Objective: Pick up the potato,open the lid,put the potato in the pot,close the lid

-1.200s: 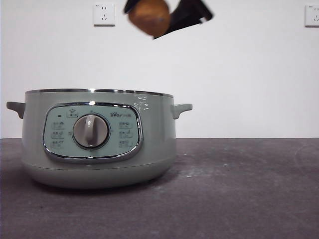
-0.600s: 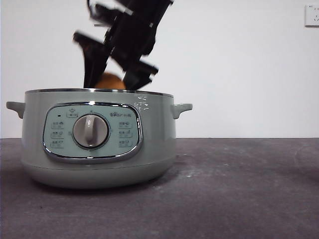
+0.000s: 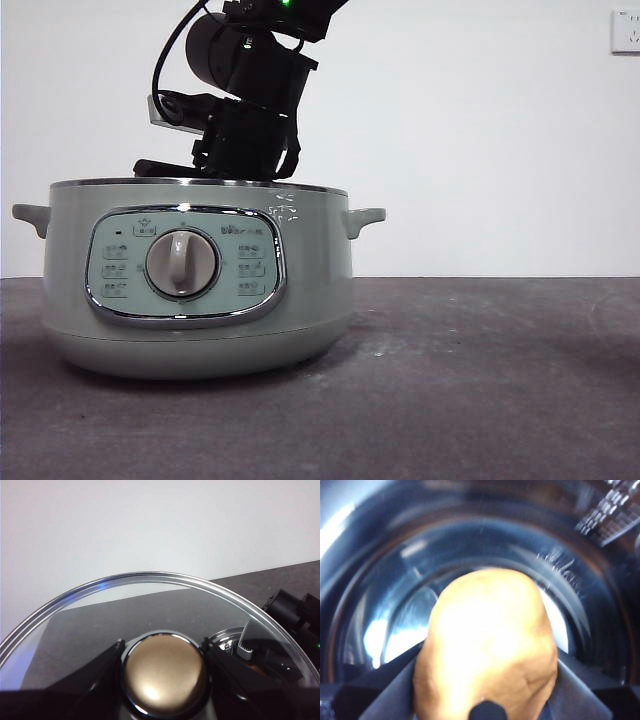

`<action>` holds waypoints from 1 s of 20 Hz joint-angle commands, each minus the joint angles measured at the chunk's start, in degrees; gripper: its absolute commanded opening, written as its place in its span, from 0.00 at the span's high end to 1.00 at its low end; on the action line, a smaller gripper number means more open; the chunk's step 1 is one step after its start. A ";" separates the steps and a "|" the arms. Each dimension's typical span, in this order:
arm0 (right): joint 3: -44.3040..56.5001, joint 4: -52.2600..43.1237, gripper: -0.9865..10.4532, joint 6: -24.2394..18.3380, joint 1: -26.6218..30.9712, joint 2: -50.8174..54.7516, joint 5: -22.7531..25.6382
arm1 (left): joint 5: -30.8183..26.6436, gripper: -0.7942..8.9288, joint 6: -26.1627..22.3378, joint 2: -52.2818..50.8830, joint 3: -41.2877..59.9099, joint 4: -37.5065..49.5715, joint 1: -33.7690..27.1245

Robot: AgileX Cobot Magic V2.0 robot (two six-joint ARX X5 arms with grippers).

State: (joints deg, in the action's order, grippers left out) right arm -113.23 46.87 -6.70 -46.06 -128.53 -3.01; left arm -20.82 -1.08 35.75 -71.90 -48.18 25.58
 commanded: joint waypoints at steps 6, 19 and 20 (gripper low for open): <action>-0.09 0.04 0.39 0.90 -0.15 -0.94 -0.02 | -0.11 0.93 -0.66 0.24 -0.70 0.31 -0.04; -0.44 11.52 0.39 2.99 2.49 25.94 0.61 | 0.37 0.93 -0.66 8.61 -0.70 4.09 -0.04; -0.44 12.20 0.39 3.74 3.21 29.77 0.57 | 1.31 0.93 -0.66 11.82 -0.70 4.57 -0.04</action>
State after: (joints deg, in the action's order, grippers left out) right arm -113.58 59.13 -3.77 -42.87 -98.80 -2.52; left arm -19.20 -1.08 48.16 -71.90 -46.22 25.56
